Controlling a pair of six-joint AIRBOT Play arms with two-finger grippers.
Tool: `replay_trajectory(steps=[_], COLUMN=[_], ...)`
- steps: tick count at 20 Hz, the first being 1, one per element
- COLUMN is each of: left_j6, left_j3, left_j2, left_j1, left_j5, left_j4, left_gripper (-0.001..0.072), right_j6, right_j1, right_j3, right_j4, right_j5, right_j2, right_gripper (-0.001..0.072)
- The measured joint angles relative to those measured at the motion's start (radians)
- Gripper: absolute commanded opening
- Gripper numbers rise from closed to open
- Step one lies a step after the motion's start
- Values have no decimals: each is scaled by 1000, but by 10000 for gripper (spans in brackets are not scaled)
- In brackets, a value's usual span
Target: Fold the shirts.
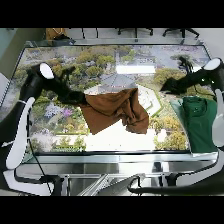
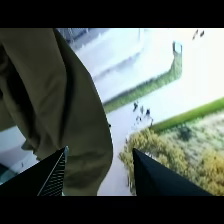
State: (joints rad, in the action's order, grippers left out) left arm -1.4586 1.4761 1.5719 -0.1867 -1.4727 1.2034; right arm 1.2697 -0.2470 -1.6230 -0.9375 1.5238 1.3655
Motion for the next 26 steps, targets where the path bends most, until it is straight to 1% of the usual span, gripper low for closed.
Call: replay_trajectory(steps=[3, 7, 11, 15, 16, 17, 18, 19, 21, 24, 26], left_j6=[-7, -11, -3, 1, 1, 2, 4, 4, 10, 27, 35], left_j3=[-262, -497, -609, -635, -632, -624, -616, -603, -574, -501, -422], left_j2=[-92, -149, -165, -158, -148, -134, -119, -100, -79, -89, -134], left_j1=[-37, -80, -121, -136, -137, -138, -139, -139, -140, -133, -110], left_j5=[100, 275, 449, 586, 602, 616, 621, 620, 587, 521, 449], left_j4=[0, -62, -133, -190, -197, -200, -199, -199, -203, -181, -164], left_gripper=[664, 664, 664, 662, 587, 318, 47, 12, 11, 11, 10], right_j6=[-29, -61, -85, -93, -93, -93, -94, -97, -114, -151, -165], right_j1=[-22, 10, 81, 156, 173, 191, 205, 219, 232, 227, 188], right_j3=[189, 410, 561, 610, 615, 619, 621, 624, 626, 592, 519], right_j4=[8, 30, 39, 64, 76, 88, 98, 99, 141, 248, 341], right_j5=[14, -39, -126, -196, -210, -225, -240, -261, -256, -208, -156], right_j2=[-48, -79, -85, -87, -88, -88, -88, -88, -92, -122, -155], right_gripper=[466, 466, 465, 462, 459, 449, 292, 65, 22, 21, 21])
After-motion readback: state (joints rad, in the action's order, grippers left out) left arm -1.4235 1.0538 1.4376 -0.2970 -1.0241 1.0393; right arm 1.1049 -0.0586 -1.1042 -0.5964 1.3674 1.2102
